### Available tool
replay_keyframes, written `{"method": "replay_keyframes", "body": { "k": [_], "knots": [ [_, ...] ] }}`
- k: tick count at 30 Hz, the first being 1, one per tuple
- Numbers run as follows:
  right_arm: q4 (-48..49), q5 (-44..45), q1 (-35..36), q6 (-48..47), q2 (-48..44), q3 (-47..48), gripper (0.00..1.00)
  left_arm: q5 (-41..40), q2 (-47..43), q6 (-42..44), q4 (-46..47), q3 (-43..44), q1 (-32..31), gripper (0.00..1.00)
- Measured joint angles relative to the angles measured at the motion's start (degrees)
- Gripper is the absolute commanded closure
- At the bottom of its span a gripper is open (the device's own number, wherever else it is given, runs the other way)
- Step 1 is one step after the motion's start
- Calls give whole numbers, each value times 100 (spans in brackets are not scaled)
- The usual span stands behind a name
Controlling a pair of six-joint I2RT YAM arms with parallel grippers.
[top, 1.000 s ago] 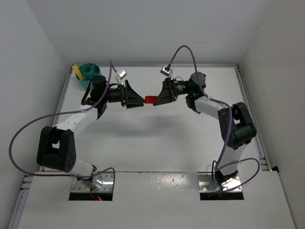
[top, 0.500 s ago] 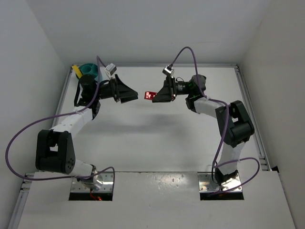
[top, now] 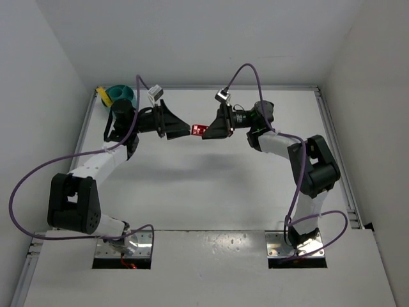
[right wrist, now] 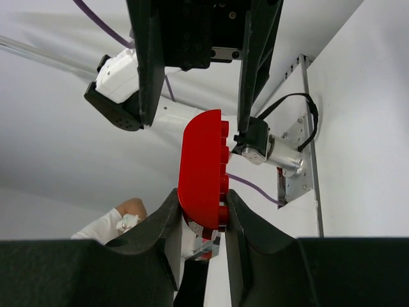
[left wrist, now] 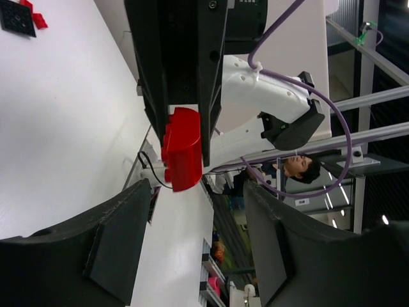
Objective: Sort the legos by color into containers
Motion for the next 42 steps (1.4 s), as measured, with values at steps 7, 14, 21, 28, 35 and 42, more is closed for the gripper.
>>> {"method": "replay_keyframes", "body": {
  "k": [7,14,21,28,35,42],
  "knots": [
    [-4,-20,140,-50,0,37,100,-37,35,164,-122,96,-374,40],
    [-9,-44,238,-170,0,131,100,-48,74,398,-409,111,-481,59],
    [-186,-68,258,-435,-2,133,94,-52,74,568,-527,153,-479,85],
    [-2820,4,216,-2551,-374,339,41,-179,74,1499,-1615,496,-356,99],
    [-7099,2116,-179,-5963,-1222,1078,38,-1110,-210,3456,-3665,1652,-197,100],
    [-8786,4385,-417,-7803,-2218,1255,37,-3735,125,5056,-5499,3147,-179,100]
  ]
}}
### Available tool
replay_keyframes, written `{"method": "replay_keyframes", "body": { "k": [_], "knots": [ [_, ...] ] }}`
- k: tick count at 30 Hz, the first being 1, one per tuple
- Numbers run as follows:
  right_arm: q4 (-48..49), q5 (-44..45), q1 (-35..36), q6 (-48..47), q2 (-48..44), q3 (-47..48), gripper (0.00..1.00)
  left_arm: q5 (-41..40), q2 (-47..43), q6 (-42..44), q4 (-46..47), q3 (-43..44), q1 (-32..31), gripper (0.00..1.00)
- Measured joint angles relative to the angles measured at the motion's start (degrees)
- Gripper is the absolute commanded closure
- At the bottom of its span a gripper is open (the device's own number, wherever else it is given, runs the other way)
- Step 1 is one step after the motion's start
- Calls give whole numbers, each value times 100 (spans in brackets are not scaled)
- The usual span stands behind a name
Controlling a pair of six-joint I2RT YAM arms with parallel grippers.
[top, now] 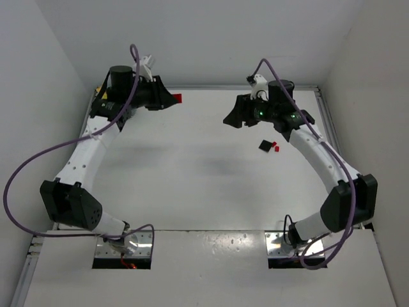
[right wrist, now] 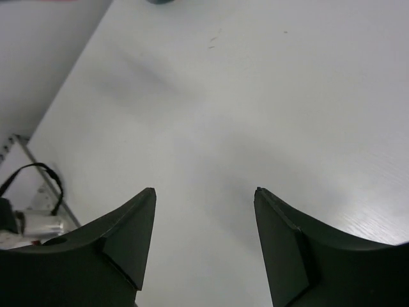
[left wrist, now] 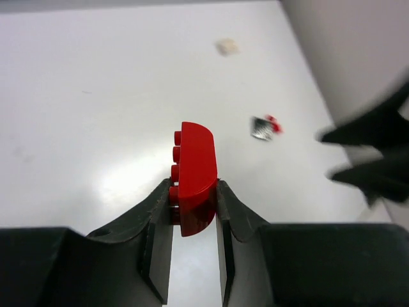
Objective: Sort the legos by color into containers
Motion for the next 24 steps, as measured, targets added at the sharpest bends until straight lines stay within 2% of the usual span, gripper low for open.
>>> {"method": "replay_keyframes", "body": {
  "k": [6,11,17,24],
  "knots": [
    [-328,610,-52,-597,-358,-72,36,-2247,1309,33,-782,1530,0,100],
    [-457,756,-61,-750,-352,-186,36,-3578,2658,-227,-1237,2868,50,100],
    [-487,804,-72,-833,-348,-278,36,-4564,3877,-31,-1447,4197,146,100],
    [-483,793,-103,-859,-341,-396,34,-4885,4614,262,-1366,5040,538,100]
  ]
}}
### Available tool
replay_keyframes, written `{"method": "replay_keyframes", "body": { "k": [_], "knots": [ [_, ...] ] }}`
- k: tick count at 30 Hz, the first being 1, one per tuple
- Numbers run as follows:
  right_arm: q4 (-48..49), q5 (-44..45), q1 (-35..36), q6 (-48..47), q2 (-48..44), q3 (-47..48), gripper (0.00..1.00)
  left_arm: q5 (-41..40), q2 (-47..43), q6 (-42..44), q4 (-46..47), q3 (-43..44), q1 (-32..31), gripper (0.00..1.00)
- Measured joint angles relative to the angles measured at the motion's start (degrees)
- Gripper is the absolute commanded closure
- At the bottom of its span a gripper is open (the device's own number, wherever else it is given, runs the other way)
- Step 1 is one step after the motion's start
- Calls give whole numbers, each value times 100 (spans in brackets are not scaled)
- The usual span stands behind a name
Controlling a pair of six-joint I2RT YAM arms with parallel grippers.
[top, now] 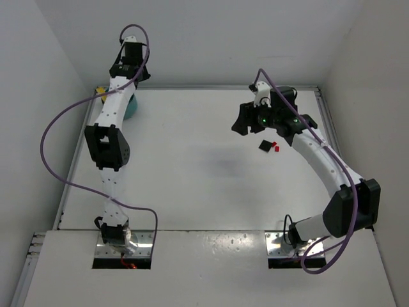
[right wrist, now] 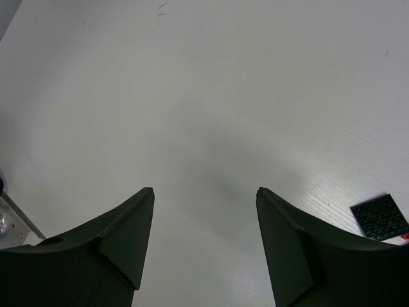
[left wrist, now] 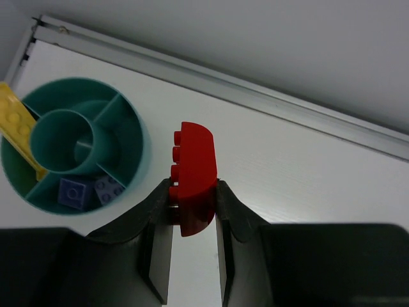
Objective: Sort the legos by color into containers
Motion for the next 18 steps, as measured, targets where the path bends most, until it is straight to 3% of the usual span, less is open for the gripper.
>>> {"method": "replay_keyframes", "body": {
  "k": [7,18],
  "knots": [
    [11,-90,0,-13,70,-11,34,-59,227,581,149,326,345,100],
    [31,-205,0,-20,94,-105,34,245,385,540,221,323,800,100]
  ]
}}
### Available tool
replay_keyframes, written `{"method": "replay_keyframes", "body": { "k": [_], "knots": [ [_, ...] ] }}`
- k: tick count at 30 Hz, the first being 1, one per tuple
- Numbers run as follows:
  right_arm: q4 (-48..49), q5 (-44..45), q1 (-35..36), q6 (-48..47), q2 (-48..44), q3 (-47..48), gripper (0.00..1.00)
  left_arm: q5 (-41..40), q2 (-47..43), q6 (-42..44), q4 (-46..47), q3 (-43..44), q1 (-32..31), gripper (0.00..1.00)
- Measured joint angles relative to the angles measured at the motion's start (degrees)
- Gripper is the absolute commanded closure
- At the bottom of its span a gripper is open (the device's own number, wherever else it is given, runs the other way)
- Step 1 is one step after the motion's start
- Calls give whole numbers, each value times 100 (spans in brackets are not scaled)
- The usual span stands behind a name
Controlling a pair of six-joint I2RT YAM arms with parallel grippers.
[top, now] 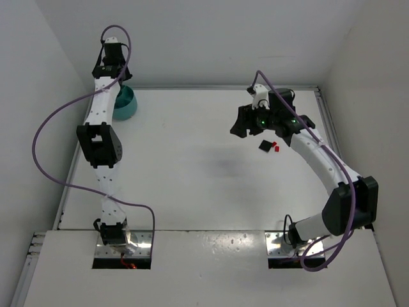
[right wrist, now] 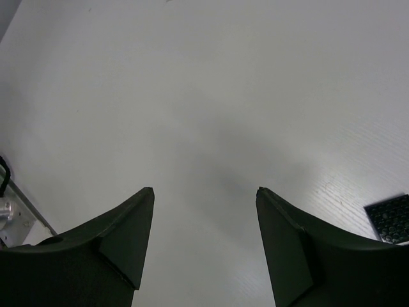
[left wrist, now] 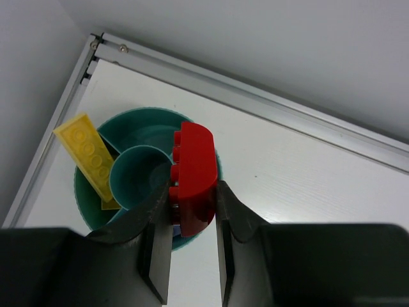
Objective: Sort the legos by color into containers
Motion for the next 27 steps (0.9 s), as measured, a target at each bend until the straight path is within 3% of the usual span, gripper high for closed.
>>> {"method": "replay_keyframes", "body": {
  "k": [13,27],
  "knots": [
    [15,-48,0,0,31,-15,34,448,243,-4,0,-74,90,99],
    [17,-74,0,0,151,-15,34,487,501,17,-4,-164,94,88]
  ]
}}
